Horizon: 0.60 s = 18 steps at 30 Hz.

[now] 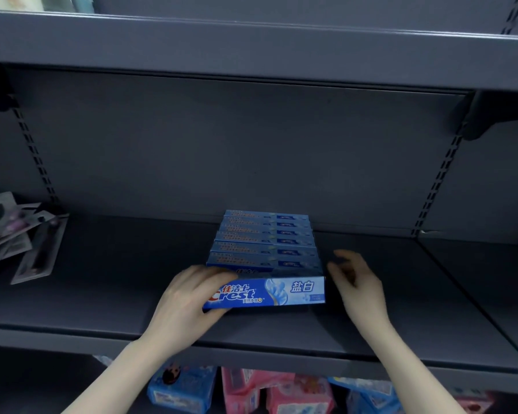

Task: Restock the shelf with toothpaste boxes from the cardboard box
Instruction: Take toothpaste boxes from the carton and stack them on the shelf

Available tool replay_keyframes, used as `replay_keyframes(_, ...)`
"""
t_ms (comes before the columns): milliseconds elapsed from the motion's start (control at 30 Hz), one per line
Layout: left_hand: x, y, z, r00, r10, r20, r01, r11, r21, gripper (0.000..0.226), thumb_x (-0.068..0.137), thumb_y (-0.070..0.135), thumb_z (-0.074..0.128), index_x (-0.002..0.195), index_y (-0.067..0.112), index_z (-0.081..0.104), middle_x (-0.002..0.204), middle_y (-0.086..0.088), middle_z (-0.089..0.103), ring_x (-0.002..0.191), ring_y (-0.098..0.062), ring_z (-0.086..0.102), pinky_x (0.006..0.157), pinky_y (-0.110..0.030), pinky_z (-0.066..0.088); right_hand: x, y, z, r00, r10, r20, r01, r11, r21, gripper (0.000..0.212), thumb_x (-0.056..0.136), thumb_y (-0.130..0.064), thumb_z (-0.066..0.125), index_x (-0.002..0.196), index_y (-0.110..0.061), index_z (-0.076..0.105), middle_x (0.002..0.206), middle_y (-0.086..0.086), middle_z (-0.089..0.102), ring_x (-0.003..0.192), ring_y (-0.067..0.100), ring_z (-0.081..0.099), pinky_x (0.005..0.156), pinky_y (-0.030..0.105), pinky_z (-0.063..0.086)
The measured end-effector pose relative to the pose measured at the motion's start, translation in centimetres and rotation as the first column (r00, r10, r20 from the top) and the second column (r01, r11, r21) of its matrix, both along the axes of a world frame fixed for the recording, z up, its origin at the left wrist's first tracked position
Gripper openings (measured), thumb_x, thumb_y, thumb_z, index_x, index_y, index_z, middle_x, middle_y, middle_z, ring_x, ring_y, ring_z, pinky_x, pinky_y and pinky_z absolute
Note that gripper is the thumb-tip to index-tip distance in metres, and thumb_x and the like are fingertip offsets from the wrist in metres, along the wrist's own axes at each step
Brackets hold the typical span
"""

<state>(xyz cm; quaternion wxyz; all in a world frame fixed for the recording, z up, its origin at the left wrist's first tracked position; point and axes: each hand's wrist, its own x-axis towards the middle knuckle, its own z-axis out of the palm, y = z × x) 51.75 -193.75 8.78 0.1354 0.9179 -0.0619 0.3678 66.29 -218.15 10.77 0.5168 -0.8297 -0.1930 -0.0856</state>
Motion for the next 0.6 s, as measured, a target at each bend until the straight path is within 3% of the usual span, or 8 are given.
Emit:
replay_keyframes(100,0.2,0.0,0.0,1.000,0.026,0.005,-0.026,0.999,0.036,0.033,0.077,0.037,0.059,0.109,0.028,0.055,0.102,0.008,0.066,0.091,-0.012,0.055,0.077,-0.023,0.040,-1.5,-0.9,1.2,0.974,0.203,-0.099,-0.180,0.962,0.204,0.016,0.090,-0.015,0.057,0.094,-0.029,0.063,0.086,-0.009,0.065,0.075,0.001,0.061,0.065,0.010,0.043)
replay_keyframes(167,0.2,0.0,-0.1,0.999,0.037,0.020,-0.038,0.998,0.055,0.034,0.076,0.034,0.059,0.110,0.028,0.055,0.104,0.007,0.065,0.093,-0.014,0.055,0.079,-0.023,0.039,-2.2,-1.3,1.5,0.931,0.334,-0.145,-0.319,0.940,0.117,0.024,0.084,-0.015,0.065,0.098,-0.034,0.061,0.091,-0.007,0.065,0.077,0.003,0.059,0.066,0.008,0.044)
replay_keyframes(267,0.0,-0.2,-0.2,0.996,0.020,0.091,-0.026,0.997,0.072,0.035,0.075,0.027,0.060,0.110,0.025,0.055,0.105,0.004,0.065,0.095,-0.016,0.054,0.081,-0.026,0.038,-2.5,-1.7,1.4,0.915,0.361,-0.180,-0.373,0.927,-0.036,0.046,0.073,-0.013,0.077,0.105,-0.038,0.056,0.099,-0.007,0.065,0.084,0.011,0.060,0.071,0.011,0.046)
replay_keyframes(400,-0.3,-0.9,0.1,0.991,0.002,0.136,-0.019,0.993,0.117,0.033,0.075,0.026,0.056,0.108,0.023,0.054,0.107,0.003,0.059,0.096,-0.018,0.052,0.081,-0.028,0.037,-3.0,-2.0,1.3,0.908,0.376,-0.186,-0.390,0.920,-0.041,0.041,0.070,-0.011,0.079,0.096,-0.037,0.060,0.096,-0.017,0.070,0.089,0.000,0.064,0.077,0.014,0.047)
replay_keyframes(600,-0.6,0.0,-0.2,0.997,-0.027,-0.074,0.039,0.986,0.161,0.041,0.078,0.045,0.056,0.115,0.026,0.052,0.111,0.004,0.062,0.102,-0.013,0.051,0.086,-0.024,0.036,-3.5,-1.9,0.4,0.939,0.310,-0.145,-0.323,0.943,-0.076,0.043,0.068,-0.010,0.080,0.096,-0.033,0.057,0.093,-0.015,0.068,0.085,-0.009,0.061,0.070,0.006,0.042)
